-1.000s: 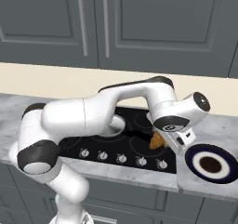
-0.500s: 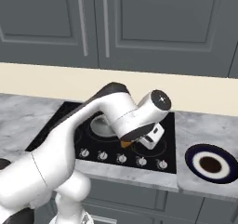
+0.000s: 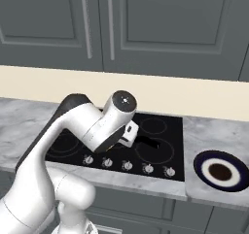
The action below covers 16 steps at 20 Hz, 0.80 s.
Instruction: Pick the croissant and place it on the pan. Then turn on the stove to warm the croissant.
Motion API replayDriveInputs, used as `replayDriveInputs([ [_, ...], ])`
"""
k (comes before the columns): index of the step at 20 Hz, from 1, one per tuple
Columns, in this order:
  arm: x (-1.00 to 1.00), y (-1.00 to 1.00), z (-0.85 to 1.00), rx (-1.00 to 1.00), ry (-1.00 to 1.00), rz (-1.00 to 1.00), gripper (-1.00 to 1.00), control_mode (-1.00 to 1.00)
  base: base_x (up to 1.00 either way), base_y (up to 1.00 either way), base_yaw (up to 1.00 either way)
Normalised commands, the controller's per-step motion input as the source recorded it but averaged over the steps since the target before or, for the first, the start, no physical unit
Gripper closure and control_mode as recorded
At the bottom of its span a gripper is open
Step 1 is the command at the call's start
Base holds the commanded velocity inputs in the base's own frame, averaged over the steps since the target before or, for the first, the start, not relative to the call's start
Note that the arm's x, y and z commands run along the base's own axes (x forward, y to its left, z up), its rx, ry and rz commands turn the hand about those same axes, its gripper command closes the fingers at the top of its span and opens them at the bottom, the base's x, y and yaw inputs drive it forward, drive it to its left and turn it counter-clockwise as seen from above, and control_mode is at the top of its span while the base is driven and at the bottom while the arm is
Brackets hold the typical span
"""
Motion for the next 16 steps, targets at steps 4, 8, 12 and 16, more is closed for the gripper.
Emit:
replayDriveInputs([
  [4, 0.05, 0.65, 0.0, -0.06, 0.0, 0.14, 1.0, -1.0, 0.0, 0.0, 0.0],
  [8, 0.22, 0.52, 0.0, -0.02, 0.0, 0.13, 1.0, -1.0, 0.0, 0.0, 0.0],
  [12, 0.31, 0.16, 0.0, 0.0, 0.0, 0.06, 1.0, -1.0, 0.0, 0.0, 0.0],
  [16, 0.31, 0.07, -0.01, 0.0, -0.04, 0.01, 1.0, -1.0, 0.0, 0.0, 0.0],
])
